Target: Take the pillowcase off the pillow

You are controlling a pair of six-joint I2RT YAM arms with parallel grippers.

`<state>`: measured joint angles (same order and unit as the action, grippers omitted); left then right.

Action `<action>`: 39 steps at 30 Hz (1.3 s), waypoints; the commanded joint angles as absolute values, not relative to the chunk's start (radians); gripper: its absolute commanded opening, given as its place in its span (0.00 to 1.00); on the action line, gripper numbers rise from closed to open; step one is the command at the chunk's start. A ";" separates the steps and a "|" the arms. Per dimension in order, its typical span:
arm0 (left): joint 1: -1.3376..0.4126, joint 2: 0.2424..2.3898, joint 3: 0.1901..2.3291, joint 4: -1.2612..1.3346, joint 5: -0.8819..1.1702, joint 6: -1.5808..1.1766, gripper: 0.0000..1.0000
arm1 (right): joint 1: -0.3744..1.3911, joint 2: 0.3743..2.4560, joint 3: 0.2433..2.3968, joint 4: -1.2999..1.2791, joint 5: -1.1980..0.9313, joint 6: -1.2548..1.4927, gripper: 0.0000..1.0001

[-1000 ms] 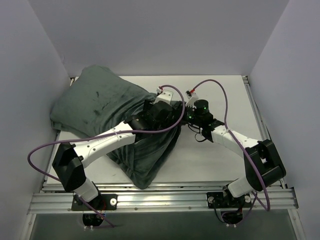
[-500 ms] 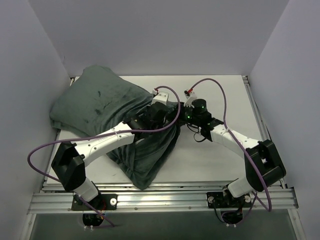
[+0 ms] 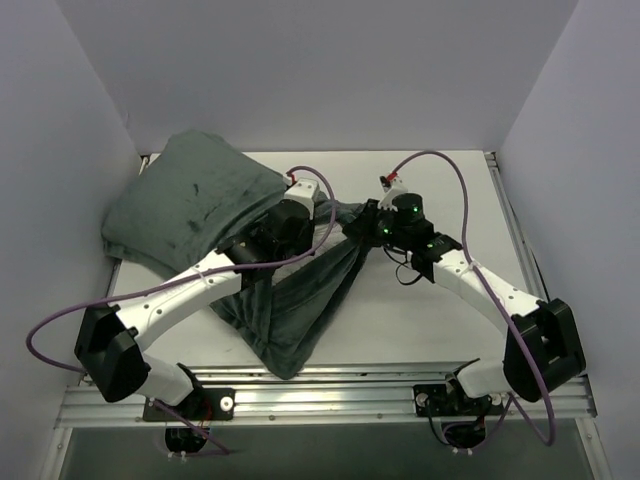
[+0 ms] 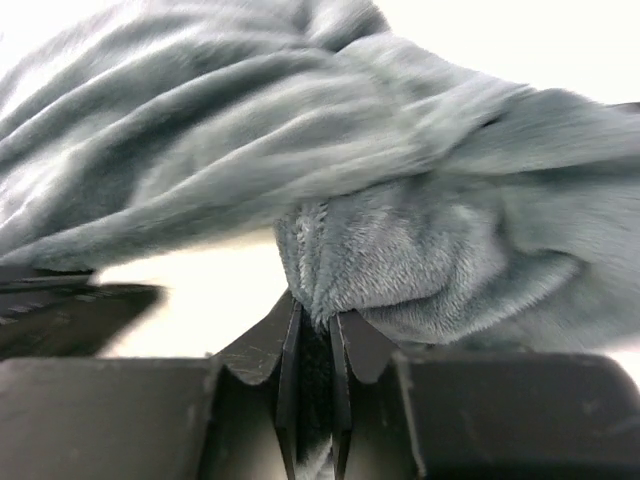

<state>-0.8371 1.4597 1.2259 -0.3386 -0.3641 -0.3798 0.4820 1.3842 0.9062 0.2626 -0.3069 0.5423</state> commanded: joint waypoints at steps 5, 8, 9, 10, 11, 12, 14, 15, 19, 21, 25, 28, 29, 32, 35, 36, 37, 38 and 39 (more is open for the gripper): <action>-0.715 1.286 1.195 -0.492 -0.508 -0.264 0.02 | 0.243 1.295 0.876 0.109 -0.107 0.480 0.03; -0.696 1.244 1.180 -0.508 -0.488 -0.252 0.02 | 0.212 1.293 0.877 0.097 -0.127 0.485 0.02; -0.693 1.230 1.180 -0.517 -0.476 -0.253 0.02 | 0.201 1.298 0.877 0.092 -0.130 0.485 0.01; -0.689 1.223 1.181 -0.526 -0.466 -0.255 0.02 | 0.199 1.302 0.879 0.087 -0.117 0.486 0.00; -0.683 1.212 1.187 -0.538 -0.454 -0.253 0.02 | 0.193 1.307 0.877 0.084 -0.111 0.489 0.00; -0.681 1.186 1.189 -0.541 -0.427 -0.252 0.02 | 0.181 1.319 0.876 0.072 -0.103 0.495 0.00; -0.672 1.152 1.192 -0.545 -0.390 -0.241 0.02 | 0.157 1.330 0.865 0.074 -0.098 0.512 0.00; -0.666 1.113 1.192 -0.548 -0.371 -0.238 0.02 | 0.140 1.341 0.853 0.078 -0.104 0.528 0.00; -0.618 1.039 1.204 -0.595 -0.295 -0.221 0.02 | 0.066 1.365 0.836 0.097 -0.153 0.535 0.00; -0.598 1.010 1.209 -0.630 -0.285 -0.210 0.02 | 0.055 1.384 0.841 0.098 -0.167 0.531 0.00; -0.591 0.988 1.186 -0.621 -0.282 -0.232 0.02 | 0.051 1.404 0.851 0.130 -0.247 0.515 0.00; -0.591 1.023 1.174 -0.525 -0.218 -0.284 0.02 | 0.074 1.411 0.850 0.173 -0.347 0.517 0.02; -0.594 1.043 1.177 -0.459 -0.165 -0.314 0.02 | 0.102 1.404 0.853 0.172 -0.351 0.511 0.03; -0.597 1.174 1.193 -0.301 -0.089 -0.376 0.02 | 0.162 1.365 0.864 0.157 -0.341 0.492 0.08; -0.606 1.312 1.264 -0.206 -0.075 -0.397 0.02 | 0.205 1.309 0.874 0.124 -0.307 0.471 0.16; -0.607 1.348 1.290 -0.193 -0.081 -0.399 0.02 | 0.213 1.293 0.876 0.111 -0.278 0.468 0.20; -0.609 1.377 1.310 -0.163 -0.086 -0.397 0.02 | 0.219 1.281 0.879 0.098 -0.262 0.463 0.23; -0.614 1.432 1.343 -0.143 -0.093 -0.397 0.02 | 0.224 1.249 0.879 0.075 -0.249 0.463 0.26; -0.617 1.460 1.357 -0.124 -0.106 -0.397 0.02 | 0.230 1.230 0.876 0.066 -0.235 0.463 0.35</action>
